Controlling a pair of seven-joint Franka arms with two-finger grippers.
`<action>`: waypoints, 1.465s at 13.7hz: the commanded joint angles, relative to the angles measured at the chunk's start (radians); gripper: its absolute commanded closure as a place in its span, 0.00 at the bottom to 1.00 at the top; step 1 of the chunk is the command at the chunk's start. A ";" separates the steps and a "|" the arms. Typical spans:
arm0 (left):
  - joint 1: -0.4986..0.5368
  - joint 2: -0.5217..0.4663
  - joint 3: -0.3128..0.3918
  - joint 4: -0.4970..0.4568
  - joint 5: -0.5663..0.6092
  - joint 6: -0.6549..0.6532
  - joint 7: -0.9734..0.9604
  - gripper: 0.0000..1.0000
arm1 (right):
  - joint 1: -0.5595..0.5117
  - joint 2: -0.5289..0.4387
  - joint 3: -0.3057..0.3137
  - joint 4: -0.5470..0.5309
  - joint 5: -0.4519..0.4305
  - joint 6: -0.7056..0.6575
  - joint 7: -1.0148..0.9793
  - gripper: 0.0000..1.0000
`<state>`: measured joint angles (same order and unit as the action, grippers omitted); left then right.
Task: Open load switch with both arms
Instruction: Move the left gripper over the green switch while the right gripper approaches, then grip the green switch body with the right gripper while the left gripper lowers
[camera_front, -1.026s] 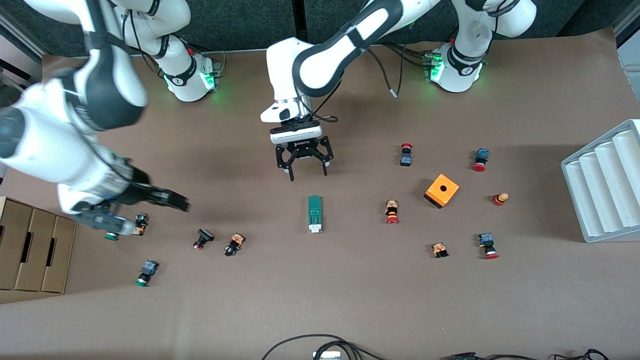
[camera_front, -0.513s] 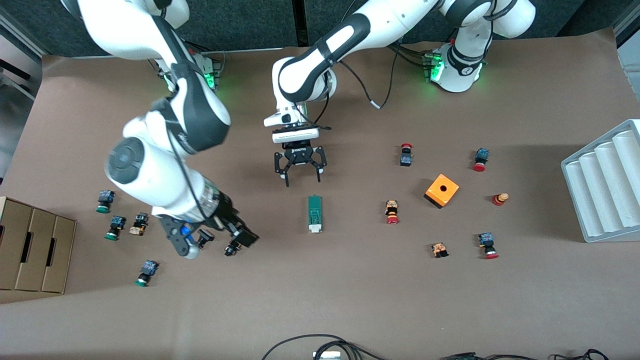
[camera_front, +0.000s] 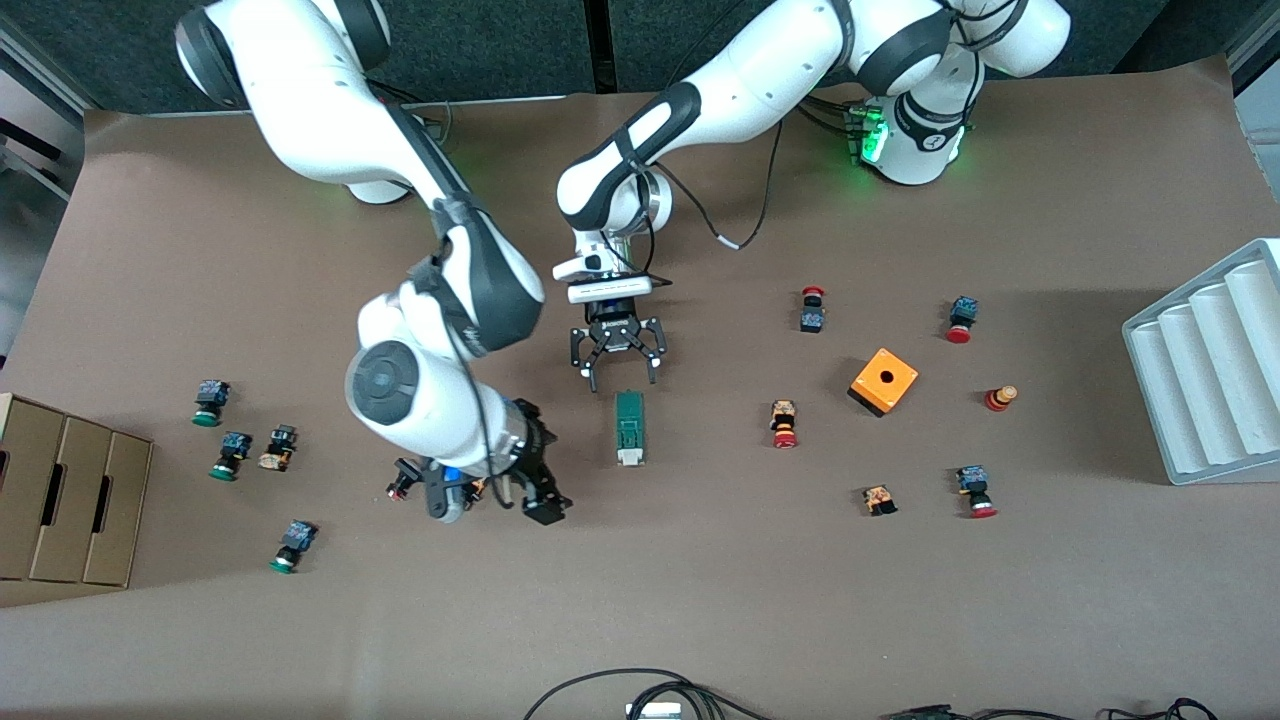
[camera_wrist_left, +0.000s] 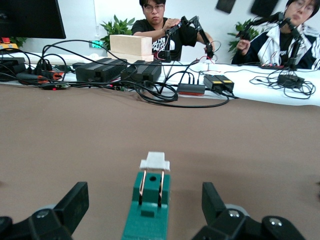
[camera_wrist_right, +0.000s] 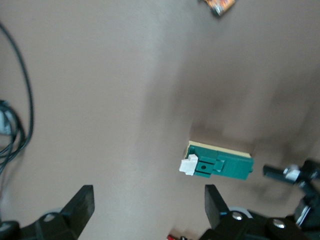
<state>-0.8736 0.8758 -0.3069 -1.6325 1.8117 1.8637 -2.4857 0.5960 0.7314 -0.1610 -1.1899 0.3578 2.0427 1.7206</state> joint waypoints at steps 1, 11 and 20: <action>-0.024 0.046 0.008 0.017 0.096 -0.038 -0.129 0.00 | 0.019 0.101 -0.006 0.079 0.027 0.036 0.115 0.02; -0.033 0.137 0.041 0.023 0.167 -0.080 -0.145 0.00 | 0.022 0.221 0.066 0.108 0.041 0.047 0.274 0.03; -0.033 0.173 0.042 0.065 0.166 -0.070 -0.050 0.00 | 0.073 0.249 0.058 0.107 0.040 0.102 0.275 0.16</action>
<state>-0.8913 1.0208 -0.2740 -1.6134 1.9709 1.7986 -2.5649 0.6547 0.9477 -0.0927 -1.1288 0.3695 2.1293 1.9830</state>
